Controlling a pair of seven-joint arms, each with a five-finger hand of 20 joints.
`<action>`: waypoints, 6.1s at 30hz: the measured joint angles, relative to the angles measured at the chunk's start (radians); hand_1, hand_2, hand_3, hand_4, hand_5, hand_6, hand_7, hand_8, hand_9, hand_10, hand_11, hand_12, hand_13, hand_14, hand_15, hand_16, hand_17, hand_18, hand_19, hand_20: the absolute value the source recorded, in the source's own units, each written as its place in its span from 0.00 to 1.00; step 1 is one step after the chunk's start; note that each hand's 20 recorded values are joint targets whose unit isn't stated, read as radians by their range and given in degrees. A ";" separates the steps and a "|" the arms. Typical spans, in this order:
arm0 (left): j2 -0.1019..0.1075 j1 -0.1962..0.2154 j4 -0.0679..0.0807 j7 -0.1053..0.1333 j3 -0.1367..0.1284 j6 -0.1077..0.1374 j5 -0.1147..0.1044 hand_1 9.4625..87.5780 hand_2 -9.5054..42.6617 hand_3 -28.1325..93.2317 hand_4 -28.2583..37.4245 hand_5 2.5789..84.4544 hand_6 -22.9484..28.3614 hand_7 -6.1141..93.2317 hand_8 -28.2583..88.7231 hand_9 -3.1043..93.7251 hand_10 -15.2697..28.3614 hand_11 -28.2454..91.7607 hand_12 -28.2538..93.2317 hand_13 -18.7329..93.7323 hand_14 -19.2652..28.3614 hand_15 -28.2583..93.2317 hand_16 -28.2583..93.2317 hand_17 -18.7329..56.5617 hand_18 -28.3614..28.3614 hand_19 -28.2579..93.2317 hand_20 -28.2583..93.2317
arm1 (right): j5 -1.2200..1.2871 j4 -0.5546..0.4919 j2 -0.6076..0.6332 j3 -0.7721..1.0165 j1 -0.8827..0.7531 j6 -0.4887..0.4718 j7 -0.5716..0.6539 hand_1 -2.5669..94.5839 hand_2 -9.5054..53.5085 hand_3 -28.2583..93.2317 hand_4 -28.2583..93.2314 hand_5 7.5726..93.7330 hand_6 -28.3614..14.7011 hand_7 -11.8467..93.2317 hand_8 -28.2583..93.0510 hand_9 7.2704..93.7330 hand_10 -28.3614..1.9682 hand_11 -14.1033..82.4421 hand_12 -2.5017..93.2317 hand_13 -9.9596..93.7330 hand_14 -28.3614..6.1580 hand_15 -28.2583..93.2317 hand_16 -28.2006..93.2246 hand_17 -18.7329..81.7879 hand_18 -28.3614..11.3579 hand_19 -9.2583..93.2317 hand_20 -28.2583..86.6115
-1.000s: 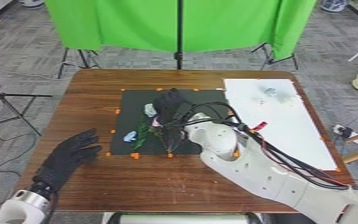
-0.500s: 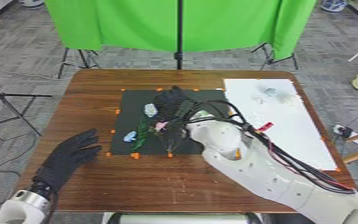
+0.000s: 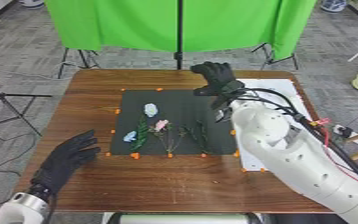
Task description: Arrange flowers
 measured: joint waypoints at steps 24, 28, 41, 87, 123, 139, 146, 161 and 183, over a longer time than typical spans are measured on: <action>-0.001 0.010 -0.003 0.005 -0.005 -0.001 0.000 0.19 0.19 0.81 0.00 0.35 0.55 0.23 0.15 0.30 0.61 0.42 0.35 0.36 0.69 0.62 0.20 0.10 0.87 0.67 0.26 | 0.031 0.136 0.285 0.032 -0.141 0.157 0.135 0.36 0.00 0.95 0.00 0.44 0.59 0.41 0.05 0.48 0.61 0.51 0.20 0.66 0.72 0.55 0.34 0.46 0.35 0.82 0.42; -0.001 0.010 -0.003 0.004 -0.005 -0.001 0.000 0.19 0.19 0.81 0.00 0.35 0.55 0.23 0.15 0.30 0.61 0.42 0.35 0.36 0.69 0.62 0.20 0.10 0.87 0.67 0.26 | 0.007 0.157 0.274 -0.014 -0.108 0.200 0.157 0.38 0.00 0.94 0.00 0.49 0.64 0.41 0.06 0.57 0.63 0.51 0.20 0.72 0.74 0.53 0.35 0.47 0.32 0.83 0.44; -0.001 0.010 -0.003 0.004 -0.005 -0.002 0.000 0.19 0.19 0.81 0.00 0.35 0.55 0.23 0.15 0.30 0.61 0.42 0.35 0.36 0.69 0.62 0.20 0.10 0.87 0.67 0.26 | -0.051 0.226 0.232 -0.102 -0.018 0.204 0.206 0.42 0.00 0.91 0.00 0.56 0.69 0.44 0.05 0.63 0.65 0.57 0.23 0.76 0.77 0.57 0.39 0.48 0.32 0.85 0.49; -0.005 0.007 -0.002 0.003 -0.004 -0.003 0.001 0.19 0.19 0.81 0.00 0.35 0.55 0.23 0.15 0.30 0.61 0.42 0.35 0.36 0.69 0.62 0.20 0.10 0.87 0.67 0.26 | -0.143 0.057 0.130 -0.192 -0.014 0.358 -0.076 0.53 0.00 0.90 0.00 0.79 0.70 0.55 0.14 0.94 0.80 0.36 0.50 0.94 0.83 0.56 0.53 0.58 0.28 0.90 0.59; -0.005 -0.003 0.003 -0.003 -0.002 -0.008 0.001 0.19 0.19 0.81 0.00 0.35 0.55 0.23 0.15 0.30 0.61 0.42 0.35 0.36 0.69 0.62 0.20 0.10 0.87 0.67 0.26 | -0.166 0.105 -0.044 -0.390 0.086 0.312 -0.041 0.46 0.00 0.88 0.00 0.72 0.69 0.58 0.13 0.86 0.77 0.41 0.47 0.88 0.81 0.62 0.47 0.54 0.30 0.89 0.60; -0.006 -0.003 0.003 -0.002 -0.002 -0.008 0.001 0.19 0.19 0.81 0.00 0.35 0.55 0.23 0.15 0.30 0.61 0.42 0.35 0.35 0.69 0.62 0.20 0.10 0.87 0.67 0.26 | -0.114 0.064 -0.037 -0.273 0.016 0.211 -0.148 0.38 0.00 0.90 0.00 0.70 0.70 0.54 0.14 0.78 0.68 0.57 0.30 0.85 0.78 0.65 0.44 0.52 0.29 0.87 0.62; -0.006 -0.003 0.003 -0.002 -0.002 -0.008 0.001 0.19 0.19 0.81 0.00 0.35 0.55 0.23 0.15 0.30 0.61 0.42 0.35 0.36 0.69 0.62 0.20 0.10 0.87 0.67 0.26 | -0.083 0.020 -0.020 -0.233 -0.015 0.231 -0.163 0.33 0.01 0.95 0.00 0.63 0.72 0.49 0.08 0.69 0.66 0.59 0.27 0.79 0.76 0.66 0.42 0.49 0.30 0.85 0.61; -0.005 0.002 0.001 0.000 -0.004 -0.008 0.001 0.19 0.19 0.81 0.00 0.35 0.55 0.23 0.15 0.30 0.61 0.42 0.35 0.36 0.69 0.62 0.20 0.10 0.87 0.67 0.26 | -0.015 0.034 0.159 -0.022 -0.039 0.014 0.109 0.26 0.05 0.97 0.00 0.17 0.54 0.33 0.11 0.14 0.54 0.28 0.24 0.23 0.42 0.36 0.37 0.23 0.19 0.61 0.37; -0.006 0.008 -0.001 0.001 -0.007 -0.008 0.001 0.19 0.20 0.81 0.00 0.35 0.55 0.23 0.15 0.31 0.62 0.42 0.35 0.36 0.69 0.62 0.20 0.10 0.86 0.67 0.26 | 0.094 0.265 0.335 -0.006 -0.043 -0.006 0.223 0.32 0.00 0.98 0.00 0.20 0.58 0.37 0.08 0.26 0.65 0.36 0.20 0.53 0.70 0.56 0.34 0.31 0.25 0.65 0.36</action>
